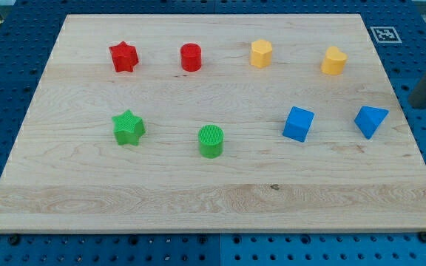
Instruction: Push the blue triangle close to the blue cube
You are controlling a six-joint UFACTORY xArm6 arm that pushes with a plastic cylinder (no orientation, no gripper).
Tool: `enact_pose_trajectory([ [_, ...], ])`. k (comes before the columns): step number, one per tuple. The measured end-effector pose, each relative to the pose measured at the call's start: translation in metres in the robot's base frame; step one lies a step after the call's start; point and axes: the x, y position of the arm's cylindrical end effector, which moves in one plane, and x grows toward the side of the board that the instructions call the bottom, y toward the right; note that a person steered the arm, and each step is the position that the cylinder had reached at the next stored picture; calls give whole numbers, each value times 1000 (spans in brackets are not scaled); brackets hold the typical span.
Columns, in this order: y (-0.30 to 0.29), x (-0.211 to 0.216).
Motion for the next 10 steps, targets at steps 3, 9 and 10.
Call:
enact_pose_trajectory([
  [3, -115, 49],
  [9, -154, 16],
  [10, -161, 17],
])
